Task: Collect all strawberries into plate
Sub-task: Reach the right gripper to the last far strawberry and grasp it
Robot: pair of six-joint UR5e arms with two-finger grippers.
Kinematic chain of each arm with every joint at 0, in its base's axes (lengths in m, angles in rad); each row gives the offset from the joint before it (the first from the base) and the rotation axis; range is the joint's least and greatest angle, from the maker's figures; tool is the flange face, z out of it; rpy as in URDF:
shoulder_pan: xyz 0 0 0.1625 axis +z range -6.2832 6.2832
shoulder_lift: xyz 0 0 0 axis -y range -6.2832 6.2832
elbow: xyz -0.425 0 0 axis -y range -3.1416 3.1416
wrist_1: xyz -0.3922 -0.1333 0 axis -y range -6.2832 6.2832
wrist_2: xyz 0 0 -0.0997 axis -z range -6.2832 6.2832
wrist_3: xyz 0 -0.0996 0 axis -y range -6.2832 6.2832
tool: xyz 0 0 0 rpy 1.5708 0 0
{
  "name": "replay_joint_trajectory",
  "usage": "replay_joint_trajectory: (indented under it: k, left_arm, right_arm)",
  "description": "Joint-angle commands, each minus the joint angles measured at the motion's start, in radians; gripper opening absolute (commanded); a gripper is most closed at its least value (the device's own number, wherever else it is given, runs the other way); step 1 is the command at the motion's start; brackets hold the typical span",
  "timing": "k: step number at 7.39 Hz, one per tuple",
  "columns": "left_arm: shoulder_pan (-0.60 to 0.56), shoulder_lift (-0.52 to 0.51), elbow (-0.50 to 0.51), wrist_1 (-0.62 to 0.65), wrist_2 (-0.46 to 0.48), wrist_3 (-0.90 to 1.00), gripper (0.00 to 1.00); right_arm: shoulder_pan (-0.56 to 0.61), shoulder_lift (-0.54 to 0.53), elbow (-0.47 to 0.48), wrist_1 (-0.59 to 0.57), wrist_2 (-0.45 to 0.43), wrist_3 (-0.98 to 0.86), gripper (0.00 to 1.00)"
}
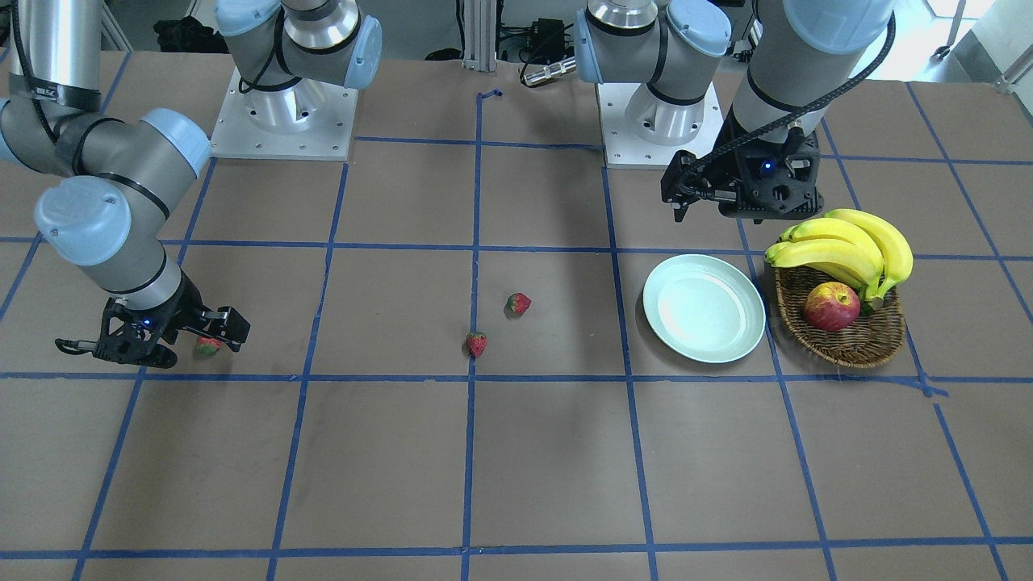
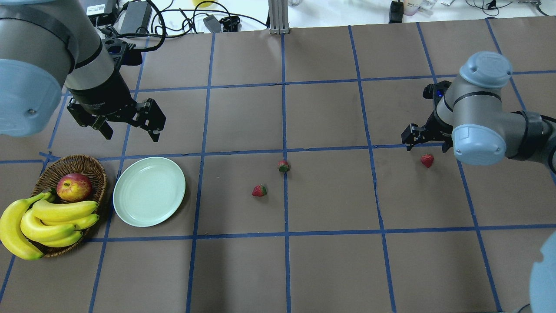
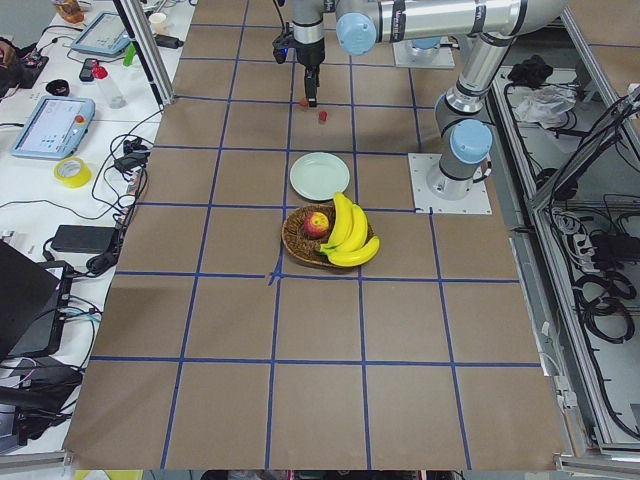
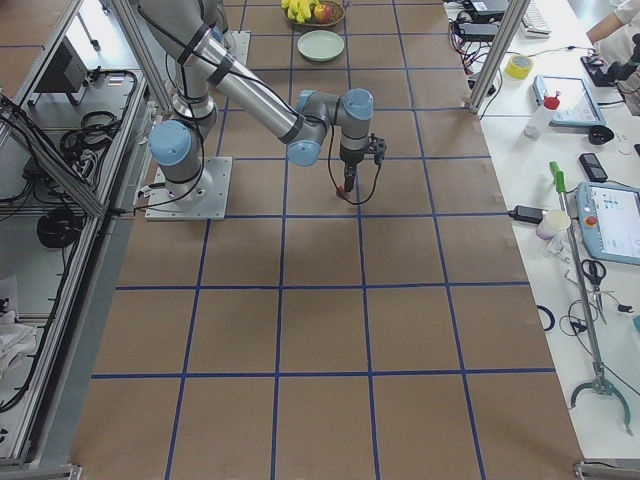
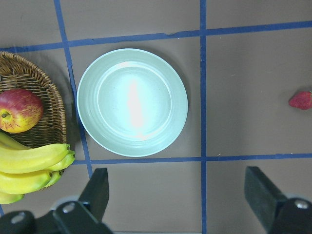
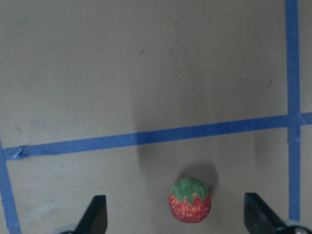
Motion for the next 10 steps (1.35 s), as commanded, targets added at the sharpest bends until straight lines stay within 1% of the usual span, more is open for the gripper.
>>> replay_joint_trajectory:
  k: [1, 2, 3, 4, 7, 8, 9, 10]
  left_arm:
    - [0.000, 0.000, -0.001, -0.001, 0.002, 0.000, 1.00]
    - [0.000, 0.000, -0.001, -0.002, 0.002, 0.000, 1.00]
    - [0.001, 0.000, -0.001, -0.001, 0.002, 0.000, 1.00]
    - [0.001, 0.000, -0.001, -0.002, 0.003, -0.003, 1.00]
    - [0.001, 0.000, -0.001, -0.001, 0.003, 0.000, 1.00]
    - [0.001, 0.000, -0.001, -0.002, 0.005, 0.000, 1.00]
    - [0.001, 0.000, -0.001, -0.002, 0.003, 0.000, 1.00]
    - [0.001, 0.000, -0.002, -0.002, 0.003, 0.002, 1.00]
  right_arm:
    - [-0.002, 0.010, 0.023, -0.006, -0.021, -0.012, 0.91]
    - [-0.002, 0.012, 0.027, -0.001, -0.021, -0.038, 0.78]
    - [-0.002, 0.012, 0.028, 0.001, -0.010, -0.043, 0.61]
    - [-0.002, 0.020, 0.028, 0.001, -0.010, -0.044, 0.50]
    - [-0.002, 0.030, 0.022, -0.010, -0.015, -0.064, 0.29]
    - [0.000, 0.018, 0.013, -0.003, -0.010, -0.066, 0.12]
    - [0.017, -0.015, 0.001, 0.010, 0.005, -0.051, 0.07]
    - [0.082, -0.070, -0.012, 0.025, 0.066, -0.017, 0.07]
